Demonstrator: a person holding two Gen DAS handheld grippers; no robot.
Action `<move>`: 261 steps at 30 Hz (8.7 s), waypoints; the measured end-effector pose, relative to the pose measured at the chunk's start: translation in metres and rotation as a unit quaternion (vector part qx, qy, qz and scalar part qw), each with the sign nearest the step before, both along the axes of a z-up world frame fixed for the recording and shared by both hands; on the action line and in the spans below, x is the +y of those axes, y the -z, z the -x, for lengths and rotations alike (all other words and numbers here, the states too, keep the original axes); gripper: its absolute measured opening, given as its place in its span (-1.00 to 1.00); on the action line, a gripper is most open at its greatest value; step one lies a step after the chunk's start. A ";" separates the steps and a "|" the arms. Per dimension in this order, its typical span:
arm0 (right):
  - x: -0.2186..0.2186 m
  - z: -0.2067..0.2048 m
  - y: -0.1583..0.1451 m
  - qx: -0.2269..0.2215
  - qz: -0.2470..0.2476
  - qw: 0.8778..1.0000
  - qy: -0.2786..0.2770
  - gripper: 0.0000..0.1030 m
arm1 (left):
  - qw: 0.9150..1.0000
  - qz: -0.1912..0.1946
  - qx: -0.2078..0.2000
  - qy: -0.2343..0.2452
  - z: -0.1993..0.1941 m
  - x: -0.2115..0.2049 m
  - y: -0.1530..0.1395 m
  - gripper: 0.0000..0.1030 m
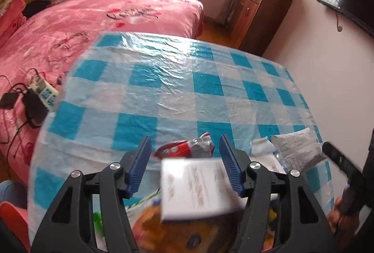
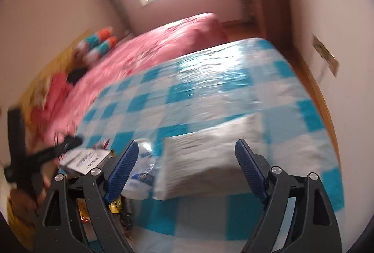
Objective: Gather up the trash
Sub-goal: 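Grasp the orange bread bag with the left tool while the right tool grasps the white snack bag, then carry both bags over the orange bucket and open both tools to drop them, then move both open tools back toward the remaining trash on the table, then grasp the white MAGICDAY yogurt bag with the left tool while the right tool grasps the yellow snack bag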
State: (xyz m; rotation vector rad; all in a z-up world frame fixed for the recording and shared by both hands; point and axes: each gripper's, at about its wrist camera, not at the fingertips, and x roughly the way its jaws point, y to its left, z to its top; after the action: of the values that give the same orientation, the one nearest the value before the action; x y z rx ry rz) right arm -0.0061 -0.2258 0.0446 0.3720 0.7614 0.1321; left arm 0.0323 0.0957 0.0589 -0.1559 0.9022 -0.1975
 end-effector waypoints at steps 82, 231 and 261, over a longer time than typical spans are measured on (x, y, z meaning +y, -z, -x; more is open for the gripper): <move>0.056 0.102 -0.058 -0.110 0.049 0.993 0.015 -0.53 | 0.972 -0.115 -0.068 0.192 0.125 0.000 0.025 0.54; 0.155 0.072 -0.012 -0.076 -0.006 0.989 -0.125 0.82 | 0.997 -0.016 0.000 -0.080 0.189 0.064 0.027 0.47; 0.158 0.031 0.032 0.012 0.023 0.985 -0.168 0.60 | 0.991 0.011 0.051 -0.126 0.146 0.043 0.046 0.45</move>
State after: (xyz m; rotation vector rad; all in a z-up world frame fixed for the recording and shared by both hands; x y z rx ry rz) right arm -0.0370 -0.0676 0.0130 0.1991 0.8450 0.4267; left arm -0.1134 0.1383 0.0129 -0.3014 0.9729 0.0365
